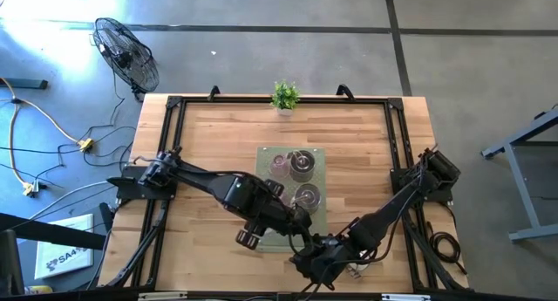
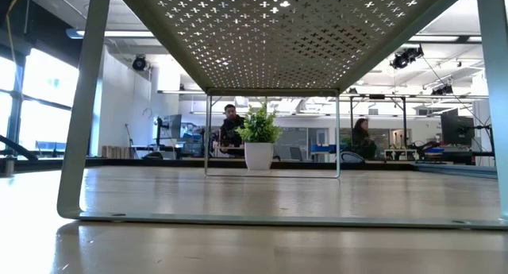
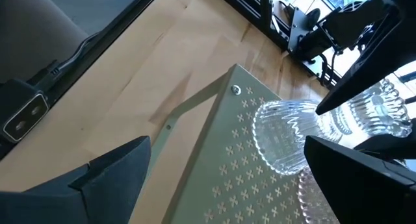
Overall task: Pick & Place candle stick holders
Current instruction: Put the transparent candle holder on the shelf, then put the silver scented candle on the shelf
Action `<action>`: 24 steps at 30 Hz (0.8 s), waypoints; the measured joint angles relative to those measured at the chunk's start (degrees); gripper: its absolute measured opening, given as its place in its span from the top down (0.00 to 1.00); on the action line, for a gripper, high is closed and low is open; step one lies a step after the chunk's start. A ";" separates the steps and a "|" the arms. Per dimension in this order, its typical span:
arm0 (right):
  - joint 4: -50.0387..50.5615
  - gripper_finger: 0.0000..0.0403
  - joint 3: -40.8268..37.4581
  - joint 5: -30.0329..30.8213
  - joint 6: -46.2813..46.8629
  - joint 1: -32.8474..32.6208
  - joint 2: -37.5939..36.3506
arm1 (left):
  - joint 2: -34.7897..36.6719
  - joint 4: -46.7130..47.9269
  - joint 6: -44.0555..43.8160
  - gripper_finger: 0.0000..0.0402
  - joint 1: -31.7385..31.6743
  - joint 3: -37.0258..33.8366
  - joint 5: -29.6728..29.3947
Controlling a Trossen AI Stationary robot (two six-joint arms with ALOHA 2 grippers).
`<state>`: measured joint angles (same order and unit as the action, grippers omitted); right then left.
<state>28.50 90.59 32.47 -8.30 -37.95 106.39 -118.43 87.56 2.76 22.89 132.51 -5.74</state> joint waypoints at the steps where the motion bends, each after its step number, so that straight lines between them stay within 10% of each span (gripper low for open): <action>1: 0.12 0.01 0.00 0.00 0.33 0.00 0.00 | 0.00 -0.59 0.00 0.56 -0.01 0.00 0.31; 24: 0.67 0.01 0.00 1.70 -0.06 0.04 0.00 | 0.17 -4.53 1.22 0.56 0.01 0.02 0.98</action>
<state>29.17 90.59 34.17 -8.35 -37.92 106.39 -118.26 83.02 3.99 22.90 132.53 -4.75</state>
